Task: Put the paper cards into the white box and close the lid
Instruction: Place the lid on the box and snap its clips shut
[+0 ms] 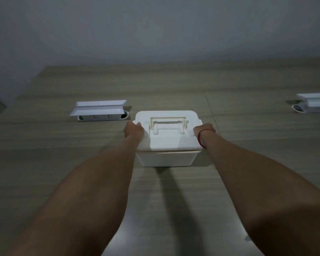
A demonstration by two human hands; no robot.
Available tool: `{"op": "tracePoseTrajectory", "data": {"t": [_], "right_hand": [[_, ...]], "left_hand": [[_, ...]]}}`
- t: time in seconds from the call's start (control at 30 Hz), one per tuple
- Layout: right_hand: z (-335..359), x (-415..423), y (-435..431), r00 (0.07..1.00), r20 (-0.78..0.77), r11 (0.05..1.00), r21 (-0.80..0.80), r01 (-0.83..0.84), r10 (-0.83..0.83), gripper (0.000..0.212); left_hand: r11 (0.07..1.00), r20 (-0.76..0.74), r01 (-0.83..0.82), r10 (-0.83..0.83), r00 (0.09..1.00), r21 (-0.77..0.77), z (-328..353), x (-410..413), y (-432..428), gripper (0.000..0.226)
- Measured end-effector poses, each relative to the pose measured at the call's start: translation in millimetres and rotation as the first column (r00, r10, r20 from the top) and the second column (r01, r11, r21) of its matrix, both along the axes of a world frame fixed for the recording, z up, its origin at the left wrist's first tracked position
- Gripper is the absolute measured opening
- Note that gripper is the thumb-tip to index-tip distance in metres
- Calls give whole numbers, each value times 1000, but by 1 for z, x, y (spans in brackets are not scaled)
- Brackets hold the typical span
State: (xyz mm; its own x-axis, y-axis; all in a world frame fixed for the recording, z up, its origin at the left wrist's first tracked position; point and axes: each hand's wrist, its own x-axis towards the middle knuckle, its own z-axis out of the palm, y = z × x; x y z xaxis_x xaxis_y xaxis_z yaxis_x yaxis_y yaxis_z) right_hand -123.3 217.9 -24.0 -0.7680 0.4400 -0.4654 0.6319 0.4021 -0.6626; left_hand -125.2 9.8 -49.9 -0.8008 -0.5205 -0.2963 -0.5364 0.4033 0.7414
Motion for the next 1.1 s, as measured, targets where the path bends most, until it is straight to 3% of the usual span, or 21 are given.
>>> {"op": "tracePoseTrajectory", "data": {"t": [0.67,0.83,0.97,1.1], "right_hand": [[-14,-6,-13,994,-76,997,-11,82,-82,36],[-16,-2,-3,1000,-16,989,-151,6,-9,40],[-18,-8,-11,993,-48,988,-117,104,-110,38],[-17,-7,-16,993,-65,991,-98,91,-97,43]], "left_hand": [[997,0,-69,69,998,29,-23,1,-9,49],[998,-41,-47,49,998,43,-26,-1,-9,43],[998,-6,-45,45,999,35,-28,0,-11,50],[996,44,-32,29,999,82,-25,-4,-14,56]]}}
